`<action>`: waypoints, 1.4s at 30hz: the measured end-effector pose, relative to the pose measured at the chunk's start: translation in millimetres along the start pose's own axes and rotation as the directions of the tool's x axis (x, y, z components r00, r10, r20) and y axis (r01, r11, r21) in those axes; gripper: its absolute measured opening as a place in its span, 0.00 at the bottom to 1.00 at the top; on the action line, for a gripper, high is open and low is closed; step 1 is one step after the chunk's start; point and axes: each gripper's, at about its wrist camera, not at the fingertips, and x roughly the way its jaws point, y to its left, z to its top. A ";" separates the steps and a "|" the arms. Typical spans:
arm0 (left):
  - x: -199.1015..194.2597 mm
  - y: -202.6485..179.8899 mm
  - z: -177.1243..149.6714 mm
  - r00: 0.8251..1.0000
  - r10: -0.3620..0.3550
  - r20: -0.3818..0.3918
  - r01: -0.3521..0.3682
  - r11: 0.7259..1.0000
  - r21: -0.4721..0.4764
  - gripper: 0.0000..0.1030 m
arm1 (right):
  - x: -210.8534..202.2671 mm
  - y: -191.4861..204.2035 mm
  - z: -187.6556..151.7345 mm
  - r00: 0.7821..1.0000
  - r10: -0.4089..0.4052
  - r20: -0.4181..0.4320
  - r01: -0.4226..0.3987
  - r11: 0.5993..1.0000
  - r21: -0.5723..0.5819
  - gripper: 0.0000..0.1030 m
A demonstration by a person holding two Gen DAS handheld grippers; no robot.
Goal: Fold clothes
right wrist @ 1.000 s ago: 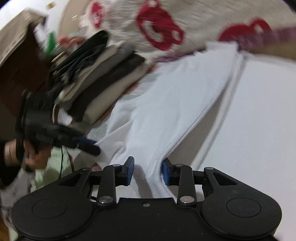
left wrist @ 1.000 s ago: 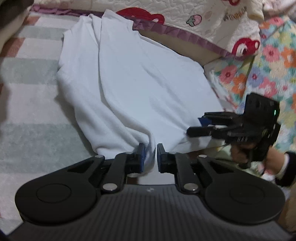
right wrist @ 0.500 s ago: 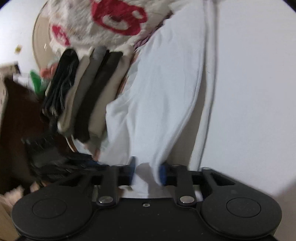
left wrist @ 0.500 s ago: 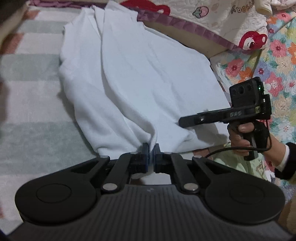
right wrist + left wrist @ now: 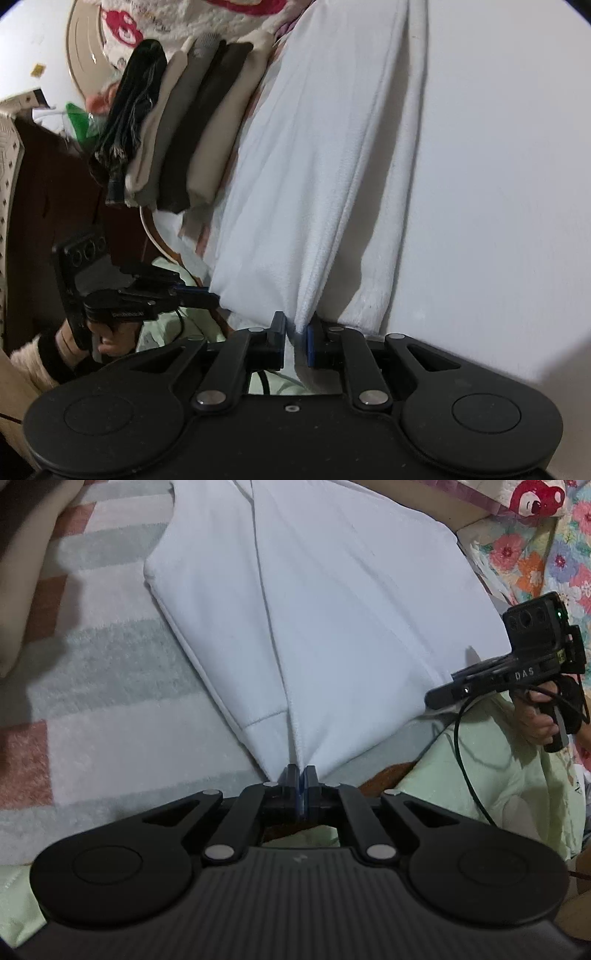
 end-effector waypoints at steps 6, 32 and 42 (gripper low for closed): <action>-22.0 29.8 15.5 0.990 0.074 0.123 -0.055 0.988 -0.148 0.18 | -1.2 3.3 -11.2 1.000 -0.028 0.008 0.028 1.000 -0.008 0.16; 2.7 26.4 33.1 0.953 0.302 0.039 -0.279 0.918 -0.282 0.11 | -2.7 19.4 -18.4 0.993 -0.116 0.024 0.112 0.987 0.116 0.22; -7.5 0.6 65.9 0.898 0.333 0.288 -0.325 0.943 -0.074 0.51 | -29.4 74.8 -24.5 0.859 -0.457 0.232 0.507 0.826 -0.247 0.38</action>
